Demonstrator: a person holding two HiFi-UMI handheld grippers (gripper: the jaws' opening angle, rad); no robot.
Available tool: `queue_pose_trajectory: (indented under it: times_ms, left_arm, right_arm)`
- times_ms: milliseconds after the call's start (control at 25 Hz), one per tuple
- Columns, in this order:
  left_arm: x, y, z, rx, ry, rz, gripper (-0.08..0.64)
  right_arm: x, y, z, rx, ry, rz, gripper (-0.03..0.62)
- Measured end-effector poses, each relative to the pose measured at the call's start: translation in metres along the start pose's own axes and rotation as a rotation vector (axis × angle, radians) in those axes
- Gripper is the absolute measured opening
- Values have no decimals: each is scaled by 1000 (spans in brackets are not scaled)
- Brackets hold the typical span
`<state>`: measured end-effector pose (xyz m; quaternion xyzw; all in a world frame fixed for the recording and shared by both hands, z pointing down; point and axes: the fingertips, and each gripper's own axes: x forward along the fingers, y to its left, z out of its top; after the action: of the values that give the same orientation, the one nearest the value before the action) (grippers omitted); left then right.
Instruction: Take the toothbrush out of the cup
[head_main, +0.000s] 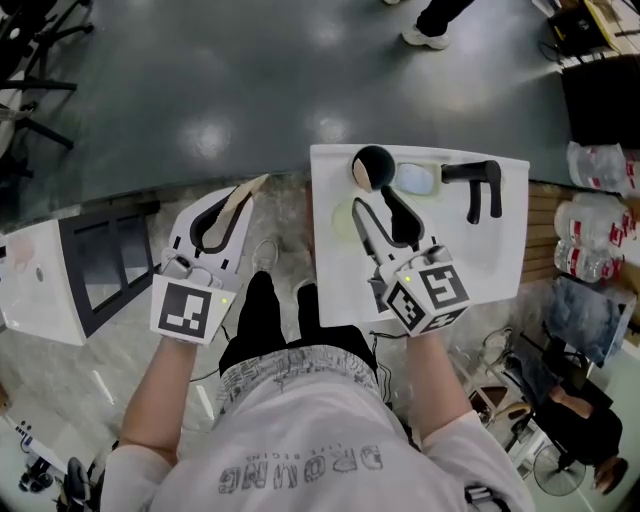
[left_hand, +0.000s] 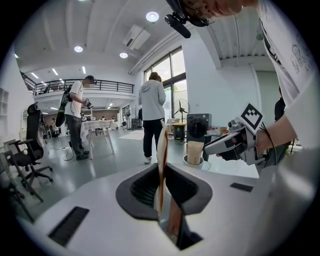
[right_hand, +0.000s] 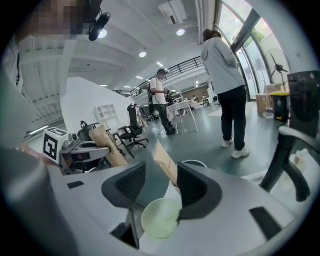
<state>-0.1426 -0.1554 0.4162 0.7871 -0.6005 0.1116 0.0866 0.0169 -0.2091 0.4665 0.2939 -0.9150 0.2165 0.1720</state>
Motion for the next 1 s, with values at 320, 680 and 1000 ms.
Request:
queue_pose_trajectory:
  times_ms: [320, 680, 1000]
  left_arm:
    - [2, 14, -14, -18, 13, 3, 55]
    - [3, 20, -23, -27, 24, -2, 55]
    - [3, 26, -31, -38, 34, 6, 55]
  right_arm:
    - [21, -2, -2, -41, 25, -12, 209]
    - [38, -2, -1, -69, 37, -15, 202]
    - [46, -6, -1, -81, 41, -23, 201]
